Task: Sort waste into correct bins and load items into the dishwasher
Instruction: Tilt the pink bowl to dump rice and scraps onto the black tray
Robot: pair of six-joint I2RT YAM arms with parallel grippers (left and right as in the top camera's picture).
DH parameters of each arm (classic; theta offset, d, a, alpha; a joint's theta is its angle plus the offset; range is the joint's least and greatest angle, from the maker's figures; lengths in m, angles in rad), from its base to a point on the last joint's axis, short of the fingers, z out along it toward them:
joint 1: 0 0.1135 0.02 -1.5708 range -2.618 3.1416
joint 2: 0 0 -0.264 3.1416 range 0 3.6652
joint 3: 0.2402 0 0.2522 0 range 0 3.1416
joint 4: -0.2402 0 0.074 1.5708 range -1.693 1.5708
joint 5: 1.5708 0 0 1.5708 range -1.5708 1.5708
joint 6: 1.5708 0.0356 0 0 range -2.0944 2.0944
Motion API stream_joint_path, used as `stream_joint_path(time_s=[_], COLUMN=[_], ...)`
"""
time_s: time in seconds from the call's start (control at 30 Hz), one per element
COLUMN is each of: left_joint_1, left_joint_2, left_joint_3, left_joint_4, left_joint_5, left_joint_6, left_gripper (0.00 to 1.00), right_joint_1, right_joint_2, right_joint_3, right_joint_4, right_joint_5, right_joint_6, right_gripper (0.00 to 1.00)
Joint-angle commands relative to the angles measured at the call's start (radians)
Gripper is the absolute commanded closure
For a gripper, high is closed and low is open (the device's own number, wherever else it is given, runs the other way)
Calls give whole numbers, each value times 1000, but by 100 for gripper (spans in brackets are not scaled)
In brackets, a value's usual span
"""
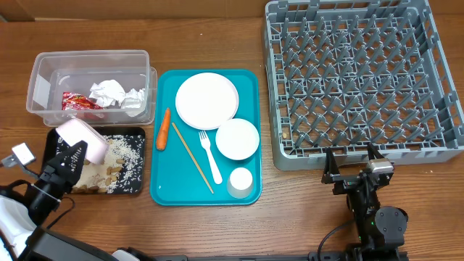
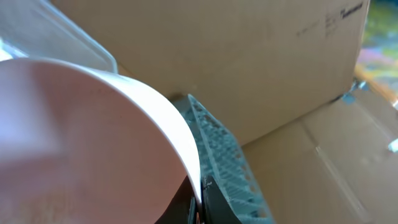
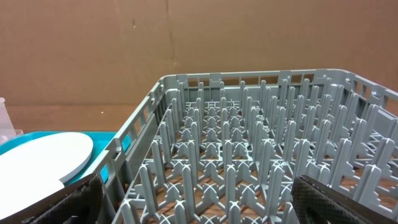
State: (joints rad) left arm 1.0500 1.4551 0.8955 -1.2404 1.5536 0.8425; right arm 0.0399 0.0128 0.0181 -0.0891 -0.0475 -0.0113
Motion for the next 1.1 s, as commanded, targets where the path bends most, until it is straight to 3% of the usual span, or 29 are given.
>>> stream_joint_path(time_s=[0.0, 0.1, 0.17, 0.27, 0.5, 0.57, 0.67, 1.07], left_joint_1=[4, 3, 3, 3, 3, 3, 2, 3], left_joint_2=[0, 1, 2, 4, 2, 3, 4, 4], left_joint_3=[-5, -5, -5, -5, -5, -5, -5, -5], left_joint_4=[13, 38, 11, 22, -32, 5, 35, 63], left_joint_5=[28, 26, 28, 27, 28, 27, 28, -42], left_joint_6=[-74, -45, -99, -56, -151, -105, -172, -169], left_gripper=[96, 96, 96, 96, 96, 96, 96, 96], right_joint_1=[-2, -2, -2, -2, -2, -2, -2, -2], right_joint_2=[-10, -10, -10, -10, -10, -10, -10, -10], right_joint_3=[-10, -10, -10, -10, -10, -10, -10, -10], right_joint_4=[8, 8, 8, 8, 8, 8, 8, 8], right_joint_5=[1, 1, 1, 1, 1, 1, 1, 1], right_joint_6=[-4, -4, -4, -4, -4, -4, -4, -4], right_gripper=[0, 0, 0, 0, 0, 0, 0, 0])
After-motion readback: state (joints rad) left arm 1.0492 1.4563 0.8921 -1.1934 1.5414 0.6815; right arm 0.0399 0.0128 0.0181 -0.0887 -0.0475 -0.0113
